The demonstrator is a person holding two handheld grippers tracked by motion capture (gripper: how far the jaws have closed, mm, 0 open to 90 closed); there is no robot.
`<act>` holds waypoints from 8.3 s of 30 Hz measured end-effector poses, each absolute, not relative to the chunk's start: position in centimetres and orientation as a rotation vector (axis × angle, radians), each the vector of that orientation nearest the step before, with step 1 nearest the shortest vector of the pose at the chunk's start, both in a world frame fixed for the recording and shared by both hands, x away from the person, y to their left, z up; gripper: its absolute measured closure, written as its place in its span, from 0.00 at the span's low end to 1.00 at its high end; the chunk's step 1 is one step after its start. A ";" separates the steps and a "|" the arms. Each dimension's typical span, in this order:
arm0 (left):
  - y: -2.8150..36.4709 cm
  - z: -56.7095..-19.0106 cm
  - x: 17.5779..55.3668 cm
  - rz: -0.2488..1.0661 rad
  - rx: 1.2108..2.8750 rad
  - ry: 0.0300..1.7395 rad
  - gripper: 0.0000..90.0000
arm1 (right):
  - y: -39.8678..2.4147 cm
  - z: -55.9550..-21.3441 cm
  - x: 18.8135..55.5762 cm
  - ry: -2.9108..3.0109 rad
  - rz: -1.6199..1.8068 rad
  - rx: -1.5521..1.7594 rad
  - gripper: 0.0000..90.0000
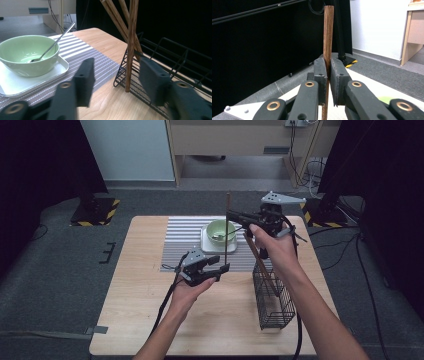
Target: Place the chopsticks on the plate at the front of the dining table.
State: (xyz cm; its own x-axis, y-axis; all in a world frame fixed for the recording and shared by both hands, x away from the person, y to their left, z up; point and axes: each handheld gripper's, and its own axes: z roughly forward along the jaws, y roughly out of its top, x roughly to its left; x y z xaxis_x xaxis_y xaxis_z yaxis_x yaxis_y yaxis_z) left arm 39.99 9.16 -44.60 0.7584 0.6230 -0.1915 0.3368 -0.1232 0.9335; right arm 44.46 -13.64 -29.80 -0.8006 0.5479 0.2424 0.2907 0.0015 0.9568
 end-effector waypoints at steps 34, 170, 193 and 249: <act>9.2 -45.3 39.7 0.170 1.734 0.760 0.89 | -13.1 -29.8 44.4 2.109 1.907 0.884 0.93; 11.9 -48.2 48.1 0.369 1.786 1.337 0.95 | -31.0 -55.9 45.2 1.928 0.843 1.601 0.03; 12.2 -49.5 48.6 0.308 1.796 1.426 0.95 | -31.0 -55.9 45.1 1.925 0.841 1.599 0.03; 9.5 -50.9 47.8 0.538 1.758 1.527 0.95 | -31.0 -55.9 45.0 1.928 0.841 1.597 0.03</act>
State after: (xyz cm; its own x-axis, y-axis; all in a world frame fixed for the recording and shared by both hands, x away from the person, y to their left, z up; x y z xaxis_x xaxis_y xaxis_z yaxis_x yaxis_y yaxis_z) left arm 47.77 9.45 -50.89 0.2062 0.9671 -0.1493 0.6594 -0.0246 0.7514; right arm 45.01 -31.03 -55.87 -0.1911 0.9815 0.0114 0.6760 0.1232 0.7265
